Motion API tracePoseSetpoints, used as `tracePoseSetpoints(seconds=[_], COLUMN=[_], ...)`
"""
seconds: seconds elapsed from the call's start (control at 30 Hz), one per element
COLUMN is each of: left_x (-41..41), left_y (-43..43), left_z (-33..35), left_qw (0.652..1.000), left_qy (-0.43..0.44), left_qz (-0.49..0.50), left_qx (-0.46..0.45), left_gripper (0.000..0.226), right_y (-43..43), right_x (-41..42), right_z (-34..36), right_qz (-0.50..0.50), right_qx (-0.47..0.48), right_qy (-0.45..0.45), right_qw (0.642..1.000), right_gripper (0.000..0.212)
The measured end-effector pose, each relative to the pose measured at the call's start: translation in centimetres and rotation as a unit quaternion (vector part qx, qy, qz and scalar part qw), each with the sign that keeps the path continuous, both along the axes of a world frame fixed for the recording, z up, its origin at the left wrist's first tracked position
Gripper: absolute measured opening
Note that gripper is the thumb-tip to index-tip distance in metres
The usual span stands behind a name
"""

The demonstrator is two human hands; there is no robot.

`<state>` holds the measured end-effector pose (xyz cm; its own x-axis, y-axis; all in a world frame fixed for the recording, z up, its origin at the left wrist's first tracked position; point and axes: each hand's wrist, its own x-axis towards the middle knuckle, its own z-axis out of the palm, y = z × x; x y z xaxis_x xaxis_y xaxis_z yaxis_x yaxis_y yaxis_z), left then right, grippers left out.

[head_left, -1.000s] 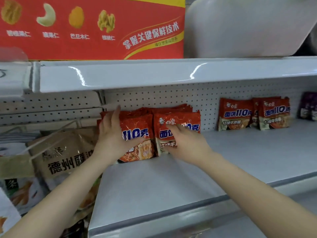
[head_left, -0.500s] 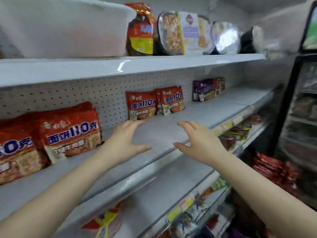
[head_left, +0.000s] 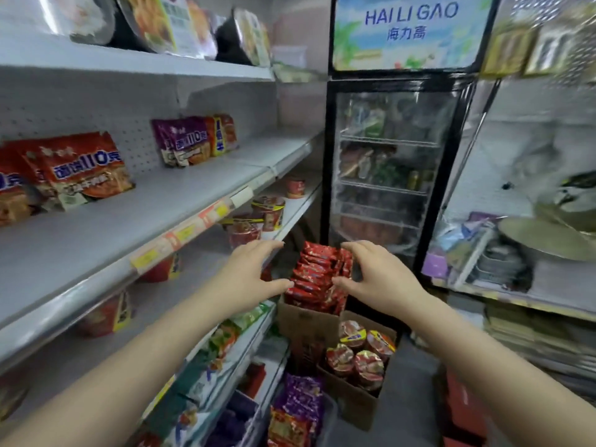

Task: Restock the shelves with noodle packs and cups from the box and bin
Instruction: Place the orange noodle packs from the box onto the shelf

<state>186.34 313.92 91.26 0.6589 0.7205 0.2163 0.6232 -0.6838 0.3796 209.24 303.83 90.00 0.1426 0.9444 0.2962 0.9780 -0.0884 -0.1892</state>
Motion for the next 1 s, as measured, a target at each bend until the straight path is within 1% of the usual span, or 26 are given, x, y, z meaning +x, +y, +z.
tracePoseSetpoints(seconds=[0.23, 0.53, 0.67, 0.73, 0.87, 1.0], left_x=[6.3, 12.4, 15.2, 16.4, 18.5, 20.7], left_y=[6.0, 18.0, 22.3, 24.2, 27.8, 31.4], left_z=[-2.9, -8.7, -12.8, -15.1, -19.5, -24.8], left_qw=[0.999, 0.984, 0.958, 0.944, 0.919, 0.894], left_qy=[0.009, 0.004, -0.013, -0.020, -0.012, -0.017], left_qz=[-0.019, 0.012, 0.036, 0.064, 0.094, 0.137], left_qx=[-0.044, -0.178, -0.284, -0.324, -0.383, -0.426], left_gripper=[0.078, 0.071, 0.060, 0.063, 0.065, 0.060], right_y=[3.4, 12.2, 17.1, 19.3, 23.7, 27.8], right_x=[6.2, 10.6, 12.1, 12.6, 14.2, 16.7], right_z=[-3.8, -9.2, -11.8, -13.3, -16.6, -20.2], right_qz=[-0.054, -0.087, -0.097, -0.096, -0.101, -0.099], right_qx=[-0.042, -0.127, -0.142, -0.161, -0.188, -0.222], right_qy=[0.059, 0.129, 0.173, 0.194, 0.225, 0.256], right_qw=[0.996, 0.980, 0.970, 0.963, 0.951, 0.935], right_gripper=[0.074, 0.073, 0.070, 0.071, 0.071, 0.061])
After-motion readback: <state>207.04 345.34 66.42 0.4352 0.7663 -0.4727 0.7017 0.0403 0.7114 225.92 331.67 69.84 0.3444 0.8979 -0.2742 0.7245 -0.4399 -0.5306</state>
